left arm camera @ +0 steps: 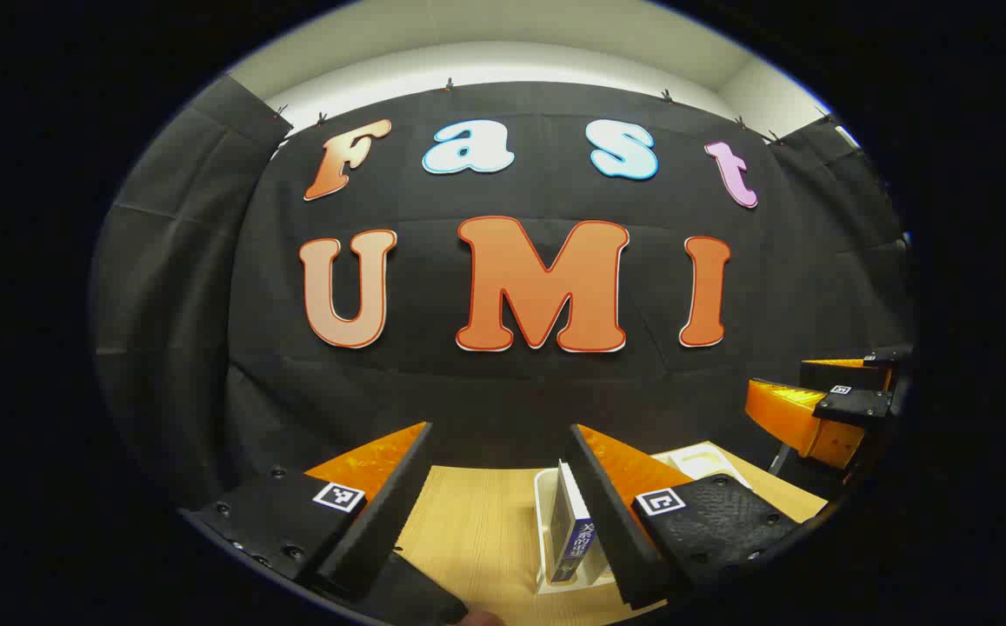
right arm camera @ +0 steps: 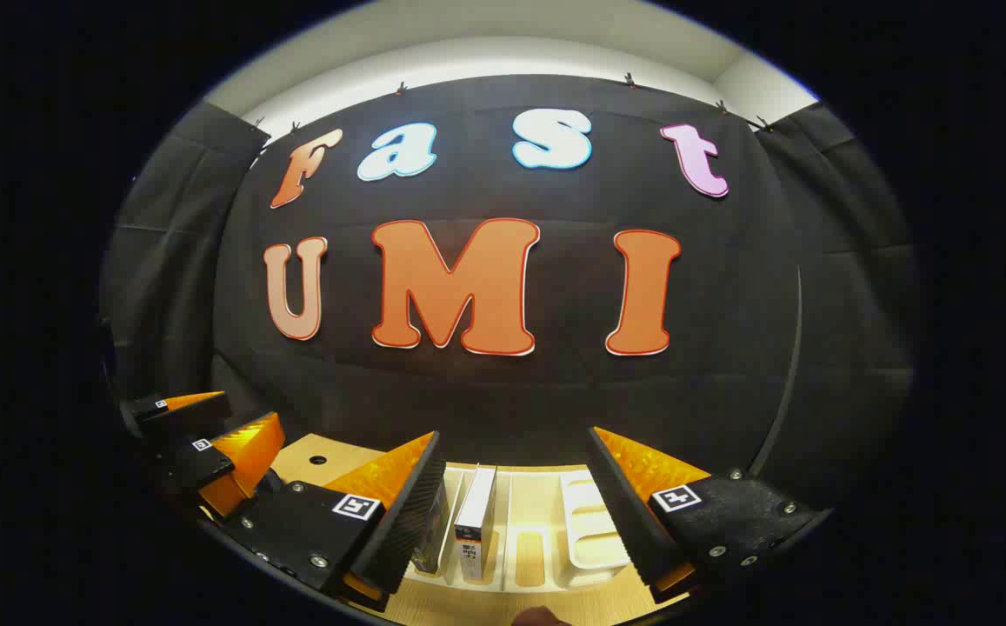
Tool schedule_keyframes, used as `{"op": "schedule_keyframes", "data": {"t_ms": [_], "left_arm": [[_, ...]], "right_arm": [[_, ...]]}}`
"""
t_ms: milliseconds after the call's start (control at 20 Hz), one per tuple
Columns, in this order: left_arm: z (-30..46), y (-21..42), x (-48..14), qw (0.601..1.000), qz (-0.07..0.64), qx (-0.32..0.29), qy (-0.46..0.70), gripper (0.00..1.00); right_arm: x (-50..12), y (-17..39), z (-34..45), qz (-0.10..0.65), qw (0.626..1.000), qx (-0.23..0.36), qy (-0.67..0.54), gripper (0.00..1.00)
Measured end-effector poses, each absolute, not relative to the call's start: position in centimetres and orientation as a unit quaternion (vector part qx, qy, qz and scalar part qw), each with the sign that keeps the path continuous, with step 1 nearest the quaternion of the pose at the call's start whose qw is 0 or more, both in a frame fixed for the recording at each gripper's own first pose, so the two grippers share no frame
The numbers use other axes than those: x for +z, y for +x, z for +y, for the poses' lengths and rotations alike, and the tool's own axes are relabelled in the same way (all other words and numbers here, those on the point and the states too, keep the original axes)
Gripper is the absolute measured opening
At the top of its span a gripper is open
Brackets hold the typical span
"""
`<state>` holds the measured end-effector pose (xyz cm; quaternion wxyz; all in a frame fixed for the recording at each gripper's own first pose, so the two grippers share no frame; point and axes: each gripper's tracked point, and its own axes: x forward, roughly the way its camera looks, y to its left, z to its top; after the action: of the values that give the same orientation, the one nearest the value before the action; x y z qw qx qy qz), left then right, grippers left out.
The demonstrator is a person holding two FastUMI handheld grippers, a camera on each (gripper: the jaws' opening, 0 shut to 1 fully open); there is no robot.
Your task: Open the schoolbag, grab two books from the bookshelf and put them into the schoolbag.
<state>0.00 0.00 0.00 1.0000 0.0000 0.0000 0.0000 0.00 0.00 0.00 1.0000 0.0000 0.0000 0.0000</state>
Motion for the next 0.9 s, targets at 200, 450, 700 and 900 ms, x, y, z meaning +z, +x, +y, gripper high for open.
{"op": "schedule_keyframes", "data": {"t_ms": [200, 450, 700, 900], "left_arm": [[0.0, -0.9, 0.4, 1.000, -0.007, -0.003, -0.006, 0.98], [-0.1, -1.4, 0.3, 1.000, -0.010, -0.003, 0.000, 0.98], [-0.5, -1.8, 0.3, 1.000, -0.014, -0.003, 0.003, 0.95], [-1.0, -1.8, 0.3, 1.000, -0.016, -0.006, 0.009, 0.98]], "right_arm": [[-0.4, -0.2, 0.8, 0.005, 1.000, 0.013, 0.001, 0.97], [0.0, -0.8, 1.0, -0.004, 1.000, 0.015, -0.011, 0.97], [-0.2, -1.2, 0.7, -0.001, 1.000, 0.012, -0.014, 0.97], [-0.4, -1.4, 0.4, 0.003, 1.000, 0.010, -0.014, 0.97]]}}
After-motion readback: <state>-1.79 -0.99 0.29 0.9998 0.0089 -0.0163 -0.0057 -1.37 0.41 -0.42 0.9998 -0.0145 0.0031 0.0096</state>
